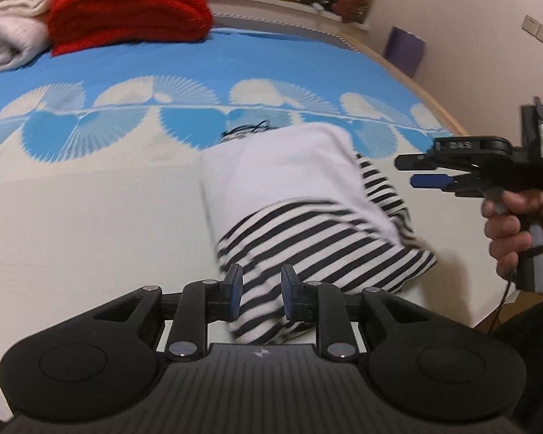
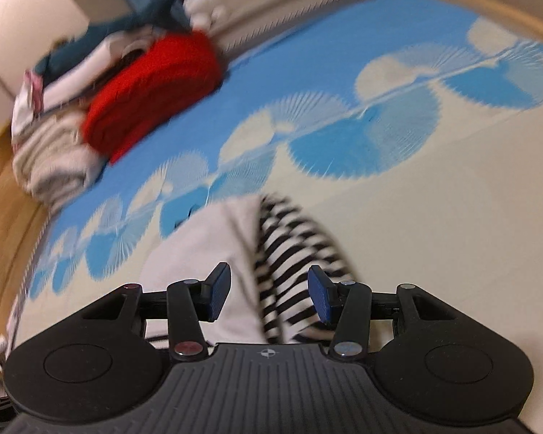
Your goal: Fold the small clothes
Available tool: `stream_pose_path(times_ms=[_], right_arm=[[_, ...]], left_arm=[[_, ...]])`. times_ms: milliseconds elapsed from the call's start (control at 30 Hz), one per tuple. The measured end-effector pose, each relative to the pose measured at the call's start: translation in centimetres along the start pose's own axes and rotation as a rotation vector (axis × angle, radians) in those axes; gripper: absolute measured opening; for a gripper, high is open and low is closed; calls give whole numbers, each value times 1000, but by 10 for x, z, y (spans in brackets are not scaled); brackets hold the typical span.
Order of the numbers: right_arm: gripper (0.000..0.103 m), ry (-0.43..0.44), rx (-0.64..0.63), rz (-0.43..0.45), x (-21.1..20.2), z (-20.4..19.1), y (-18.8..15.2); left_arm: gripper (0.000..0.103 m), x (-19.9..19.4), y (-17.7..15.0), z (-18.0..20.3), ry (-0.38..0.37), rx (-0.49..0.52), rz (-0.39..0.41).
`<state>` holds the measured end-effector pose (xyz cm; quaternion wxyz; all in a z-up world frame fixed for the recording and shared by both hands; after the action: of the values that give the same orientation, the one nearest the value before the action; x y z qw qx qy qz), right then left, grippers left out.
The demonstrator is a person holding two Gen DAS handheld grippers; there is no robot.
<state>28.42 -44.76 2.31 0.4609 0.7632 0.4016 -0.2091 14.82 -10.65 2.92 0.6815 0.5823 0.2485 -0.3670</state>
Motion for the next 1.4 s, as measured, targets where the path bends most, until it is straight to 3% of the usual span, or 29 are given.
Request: stream_pose_path(times_ms=[233,300,333,400,533,567,633,767,867,933,1100,1267,1333,1400], right_arm=[[50,-45,-99,-184,62,-26,-10],[23,-28,-132,-208,70,-31,-14],[4,-9,-146,-206,68,-34,-15],[4,53,-144,-143,51,-38,-9],[4,194,31,33,-1,-10,15],[4,168,34,40,-9,-1,16],[3,112,34,13,-14,15,12],[3,31,25,-72,-13,38,0],[3,-28,-2,-148,0,45,-13],[3,-51,-29,-205,13,46,-23],[3,-87,-135,-217,29,29,-25],[3,-131,-168,-197,32,26,-20],[3,-149,-194,-185,32,22,-19],[3,-152,-216,-174,30,19,-19]], left_arm=[[28,-17,-14,-36,18,-50,1],[30,-19,-14,-40,28,-41,0],[33,-17,-12,-41,29,-41,2],[41,-14,-7,-38,29,-48,6],[66,0,9,-16,7,-40,23],[74,5,14,-9,-4,-40,23],[81,17,21,4,-33,-51,8],[81,61,15,24,-67,-53,-101],[79,104,-17,17,-10,-50,-292],[78,116,-34,10,2,-48,-371],[78,81,-17,9,-29,6,-273],[78,50,20,2,-92,-68,-118],[74,59,26,0,-94,-88,-111],[72,90,8,0,1,-19,-213]])
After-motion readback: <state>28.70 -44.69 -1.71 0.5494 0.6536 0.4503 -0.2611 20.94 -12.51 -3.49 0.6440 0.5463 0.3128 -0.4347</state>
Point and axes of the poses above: each gripper's, at about its wrist camera, not at the fingertips, and x roughly the way its jaws point, z to its right, y to its top, the point moved 3 cm from there along x, roughly the way its jaws point, and after that the axes turned 1 degree about -x, right-handed, at the moved point
